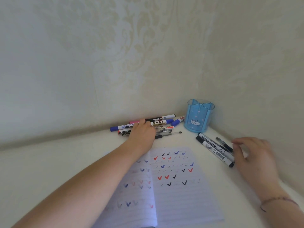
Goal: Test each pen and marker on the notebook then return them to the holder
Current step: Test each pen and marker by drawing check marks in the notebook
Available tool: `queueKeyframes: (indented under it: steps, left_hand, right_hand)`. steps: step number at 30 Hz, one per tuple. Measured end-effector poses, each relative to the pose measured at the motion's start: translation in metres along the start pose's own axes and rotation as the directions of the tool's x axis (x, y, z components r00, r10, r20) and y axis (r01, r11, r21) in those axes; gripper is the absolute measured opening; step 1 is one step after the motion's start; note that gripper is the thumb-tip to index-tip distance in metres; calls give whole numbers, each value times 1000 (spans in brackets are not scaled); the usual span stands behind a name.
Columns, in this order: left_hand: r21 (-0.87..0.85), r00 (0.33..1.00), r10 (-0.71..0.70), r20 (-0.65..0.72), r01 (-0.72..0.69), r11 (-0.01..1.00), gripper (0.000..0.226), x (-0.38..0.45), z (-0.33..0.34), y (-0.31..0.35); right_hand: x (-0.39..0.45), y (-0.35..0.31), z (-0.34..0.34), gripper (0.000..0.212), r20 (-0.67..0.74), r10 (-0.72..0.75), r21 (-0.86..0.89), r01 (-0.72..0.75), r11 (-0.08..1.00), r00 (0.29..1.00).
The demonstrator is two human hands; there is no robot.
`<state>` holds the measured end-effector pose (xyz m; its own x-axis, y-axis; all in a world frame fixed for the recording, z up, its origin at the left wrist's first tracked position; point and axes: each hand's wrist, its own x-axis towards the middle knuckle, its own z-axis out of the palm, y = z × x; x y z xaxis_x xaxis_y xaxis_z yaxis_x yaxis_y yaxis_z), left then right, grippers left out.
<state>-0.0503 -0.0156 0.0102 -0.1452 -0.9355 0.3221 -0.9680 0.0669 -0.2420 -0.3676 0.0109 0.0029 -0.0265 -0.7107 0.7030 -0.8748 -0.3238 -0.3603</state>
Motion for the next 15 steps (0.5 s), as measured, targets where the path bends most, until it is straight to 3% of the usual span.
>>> queueKeyframes:
  steps: [3, 5, 7, 10, 11, 13, 15]
  left_hand:
    - [-10, 1000, 18, 11, -18, 1000, 22, 0, 1, -2]
    - [-125, 999, -30, -32, 26, 992, 20, -2, -4, -5]
    - [-295, 991, -79, -108, 44, 954, 15, -7, -12, -6]
    - [-527, 951, -39, -307, -136, 839, 7, -28, -31, 3]
    - [-579, 953, 3, -303, -187, 794, 10, -37, -38, 8]
    - [-645, 969, 109, -220, -228, 730, 17, -56, -47, 16]
    - [-687, 968, 183, -172, -250, 682, 9, -71, -46, 21]
  right_hand:
    - [3, -20, -10, 31, -46, -10, 125, 16, 992, 999]
    - [5, -38, -16, 15, 26, 47, 223, -52, 973, 999]
    - [9, -55, -17, 9, 274, 75, 282, -155, 947, 959]
    - [11, -86, -8, 13, 620, 3, 344, -275, 898, 785]
    - [10, -99, -5, 20, 656, -20, 427, -350, 834, 754]
    - [3, -117, 4, 31, 644, -35, 606, -482, 632, 764]
    - [-7, -126, 12, 25, 602, -11, 714, -531, 455, 799]
